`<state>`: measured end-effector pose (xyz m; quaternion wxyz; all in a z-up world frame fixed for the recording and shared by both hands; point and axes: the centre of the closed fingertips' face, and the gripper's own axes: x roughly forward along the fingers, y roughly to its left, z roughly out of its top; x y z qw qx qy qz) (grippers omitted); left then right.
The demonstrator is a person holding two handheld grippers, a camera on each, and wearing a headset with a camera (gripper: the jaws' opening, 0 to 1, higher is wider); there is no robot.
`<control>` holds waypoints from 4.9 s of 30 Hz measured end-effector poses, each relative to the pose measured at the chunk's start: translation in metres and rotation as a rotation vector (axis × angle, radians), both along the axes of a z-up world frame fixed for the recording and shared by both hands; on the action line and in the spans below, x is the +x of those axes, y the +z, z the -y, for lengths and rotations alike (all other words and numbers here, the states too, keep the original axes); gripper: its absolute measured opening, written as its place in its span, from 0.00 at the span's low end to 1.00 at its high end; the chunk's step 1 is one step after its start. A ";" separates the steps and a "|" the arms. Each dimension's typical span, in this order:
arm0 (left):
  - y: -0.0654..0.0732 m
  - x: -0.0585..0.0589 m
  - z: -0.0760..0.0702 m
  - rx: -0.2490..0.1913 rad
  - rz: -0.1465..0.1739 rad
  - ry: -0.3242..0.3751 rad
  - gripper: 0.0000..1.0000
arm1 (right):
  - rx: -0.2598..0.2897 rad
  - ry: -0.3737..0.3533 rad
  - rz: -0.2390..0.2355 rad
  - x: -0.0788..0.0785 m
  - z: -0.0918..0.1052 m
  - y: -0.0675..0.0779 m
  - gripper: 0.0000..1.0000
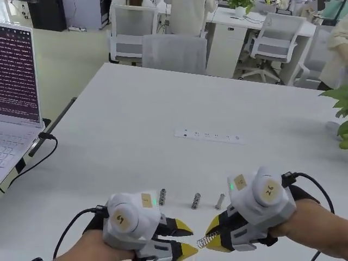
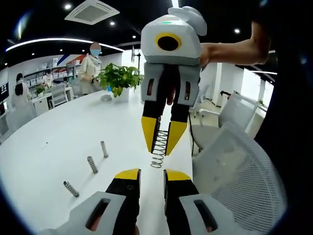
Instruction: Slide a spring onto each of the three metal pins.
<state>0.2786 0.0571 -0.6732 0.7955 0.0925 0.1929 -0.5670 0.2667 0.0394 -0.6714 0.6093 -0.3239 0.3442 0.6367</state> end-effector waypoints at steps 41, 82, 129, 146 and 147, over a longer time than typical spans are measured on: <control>-0.022 0.006 -0.143 0.066 -0.083 0.385 0.37 | -0.030 -0.103 -0.005 0.006 0.039 -0.018 0.08; -0.035 -0.006 -0.154 0.056 -0.137 0.495 0.40 | -0.140 -0.080 0.013 0.077 0.058 -0.044 0.08; -0.034 -0.008 -0.173 0.043 -0.149 0.571 0.40 | -0.267 -0.057 0.086 0.177 0.070 -0.061 0.08; -0.036 -0.008 -0.178 0.039 -0.157 0.588 0.39 | -0.308 -0.015 0.080 0.175 0.068 -0.072 0.08; -0.035 -0.008 -0.178 0.040 -0.157 0.589 0.39 | -0.311 -0.012 0.079 0.175 0.068 -0.073 0.08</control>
